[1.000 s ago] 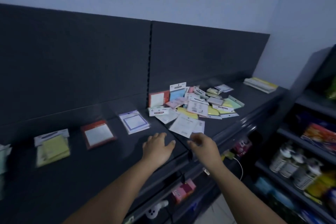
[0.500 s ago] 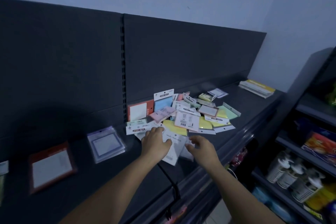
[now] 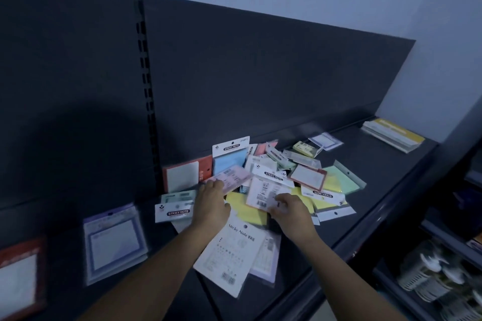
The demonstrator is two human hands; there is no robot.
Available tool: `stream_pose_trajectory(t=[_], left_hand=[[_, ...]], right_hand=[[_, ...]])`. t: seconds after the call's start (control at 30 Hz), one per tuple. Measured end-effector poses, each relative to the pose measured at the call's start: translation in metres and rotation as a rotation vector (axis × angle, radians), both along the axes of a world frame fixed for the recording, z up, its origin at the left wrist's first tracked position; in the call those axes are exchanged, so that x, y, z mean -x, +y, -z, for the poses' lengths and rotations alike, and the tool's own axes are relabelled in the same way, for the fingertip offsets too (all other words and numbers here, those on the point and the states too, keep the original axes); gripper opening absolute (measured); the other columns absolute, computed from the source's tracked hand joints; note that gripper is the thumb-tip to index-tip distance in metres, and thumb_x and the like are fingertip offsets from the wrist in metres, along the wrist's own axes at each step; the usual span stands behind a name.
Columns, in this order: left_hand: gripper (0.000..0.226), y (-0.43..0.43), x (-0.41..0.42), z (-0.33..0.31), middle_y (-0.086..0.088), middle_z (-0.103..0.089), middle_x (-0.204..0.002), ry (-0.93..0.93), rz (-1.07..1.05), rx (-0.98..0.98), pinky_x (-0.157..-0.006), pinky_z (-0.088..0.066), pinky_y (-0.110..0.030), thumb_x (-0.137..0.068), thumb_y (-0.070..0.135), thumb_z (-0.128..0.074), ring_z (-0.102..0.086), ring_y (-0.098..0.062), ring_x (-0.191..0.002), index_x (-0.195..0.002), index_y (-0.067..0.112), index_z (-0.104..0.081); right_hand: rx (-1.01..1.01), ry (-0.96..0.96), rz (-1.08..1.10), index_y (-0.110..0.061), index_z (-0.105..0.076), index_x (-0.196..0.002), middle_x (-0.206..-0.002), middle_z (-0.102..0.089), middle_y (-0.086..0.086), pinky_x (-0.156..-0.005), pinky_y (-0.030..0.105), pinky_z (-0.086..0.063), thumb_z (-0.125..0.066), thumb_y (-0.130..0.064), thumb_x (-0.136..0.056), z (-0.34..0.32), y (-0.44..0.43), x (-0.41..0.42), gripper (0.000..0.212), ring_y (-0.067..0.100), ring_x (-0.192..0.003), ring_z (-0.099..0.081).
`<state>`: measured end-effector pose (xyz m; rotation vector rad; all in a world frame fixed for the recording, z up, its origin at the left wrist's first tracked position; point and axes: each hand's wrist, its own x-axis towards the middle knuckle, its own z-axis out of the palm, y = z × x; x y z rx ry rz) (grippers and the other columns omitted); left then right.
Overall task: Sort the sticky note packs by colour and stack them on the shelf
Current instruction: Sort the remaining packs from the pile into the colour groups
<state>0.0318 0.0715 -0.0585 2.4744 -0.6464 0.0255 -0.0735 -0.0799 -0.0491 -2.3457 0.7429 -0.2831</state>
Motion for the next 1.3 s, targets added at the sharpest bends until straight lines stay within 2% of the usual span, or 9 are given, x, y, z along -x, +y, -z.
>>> stream_pose_trajectory(t=[0.17,0.43,0.6,0.73,0.87,1.03,1.13,1.23,1.3], left_hand=[[0.023,-0.016,-0.015,0.010,-0.005,-0.054,-0.117,-0.033,-0.100,0.019,-0.087,-0.041,-0.027,-0.087,0.010,-0.056,-0.048,-0.020,-0.109,-0.109,0.012,-0.058],[0.016,-0.035,-0.016,0.009,0.000,-0.070,-0.091,-0.196,-0.264,0.063,-0.069,-0.047,-0.027,-0.084,0.016,-0.059,-0.064,-0.018,-0.082,-0.097,0.019,-0.067],[0.013,-0.048,-0.011,-0.009,-0.001,-0.056,-0.059,-0.092,-0.444,0.431,-0.048,-0.033,-0.025,-0.082,0.015,-0.063,-0.049,-0.015,-0.053,-0.073,0.007,-0.064],[0.023,-0.046,-0.003,-0.019,-0.006,-0.052,-0.069,0.076,-0.542,0.862,-0.059,-0.038,-0.027,-0.089,0.014,-0.060,-0.044,-0.014,-0.061,-0.082,-0.008,-0.059],[0.019,-0.035,0.004,-0.027,0.002,-0.047,-0.072,0.210,-0.640,1.093,-0.060,-0.036,-0.029,-0.095,0.017,-0.050,-0.043,-0.014,-0.068,-0.078,0.010,-0.052],[0.021,-0.007,0.011,-0.026,-0.004,-0.054,-0.079,0.351,-0.716,1.082,-0.063,-0.042,-0.031,-0.096,0.018,-0.048,-0.051,-0.021,-0.074,-0.075,0.018,-0.049],[0.020,0.010,0.015,-0.032,-0.009,-0.059,-0.080,0.451,-0.746,1.122,-0.060,-0.046,-0.029,-0.097,0.017,-0.046,-0.057,-0.023,-0.069,-0.078,0.016,-0.051],[0.026,0.026,0.020,-0.041,-0.011,-0.068,-0.085,0.560,-0.721,1.113,-0.062,-0.051,-0.028,-0.096,0.029,-0.044,-0.065,-0.024,-0.069,-0.086,0.014,-0.062],[0.044,0.040,0.026,-0.045,-0.010,-0.072,-0.090,0.673,-0.653,1.137,-0.072,-0.053,-0.032,-0.095,0.049,-0.041,-0.068,-0.027,-0.081,-0.090,0.016,-0.070]], right_hand=[[-0.048,-0.066,-0.108,-0.006,-0.058,-0.118,-0.119,-0.050,0.006,-0.095,0.042,-0.047,-0.067,-0.017,-0.083,0.006,-0.021,-0.031,0.038,0.026,-0.117,-0.049],[0.299,0.027,-0.556,-0.021,-0.037,-0.138,-0.141,-0.033,0.000,-0.110,0.030,-0.024,-0.073,-0.052,-0.068,0.016,-0.053,-0.056,0.084,0.019,-0.131,-0.029],[0.382,0.077,-0.629,-0.021,-0.031,-0.138,-0.141,-0.030,-0.001,-0.111,0.036,-0.021,-0.069,-0.051,-0.065,0.014,-0.065,-0.065,0.088,0.019,-0.133,-0.025],[0.403,0.130,-0.587,-0.018,-0.031,-0.137,-0.139,-0.031,0.003,-0.112,0.046,-0.021,-0.057,-0.022,-0.073,0.012,-0.061,-0.068,0.070,0.024,-0.132,-0.026],[0.484,0.048,-0.539,-0.014,-0.040,-0.131,-0.132,-0.044,0.007,-0.100,0.034,-0.036,-0.046,0.000,-0.078,0.004,-0.057,-0.072,0.056,0.025,-0.121,-0.042],[0.337,-0.260,-0.464,-0.016,-0.046,-0.132,-0.111,-0.062,0.006,-0.065,0.026,-0.039,-0.044,0.007,-0.083,-0.038,-0.030,-0.073,0.054,0.023,-0.091,-0.060],[0.038,-0.475,-0.509,-0.015,-0.054,-0.110,-0.080,-0.060,0.002,-0.051,0.026,-0.035,-0.042,0.006,-0.086,-0.070,-0.003,-0.075,0.034,0.022,-0.067,-0.054],[-0.460,-0.496,-0.560,-0.021,-0.056,-0.095,-0.086,-0.063,-0.005,-0.064,0.021,-0.049,-0.050,0.001,-0.089,-0.090,0.019,-0.074,0.023,0.011,-0.078,-0.061],[-0.740,-0.389,-0.550,-0.022,-0.057,-0.093,-0.098,-0.066,0.000,-0.075,0.033,-0.054,-0.053,-0.001,-0.089,-0.088,0.034,-0.074,0.021,0.017,-0.091,-0.063]])
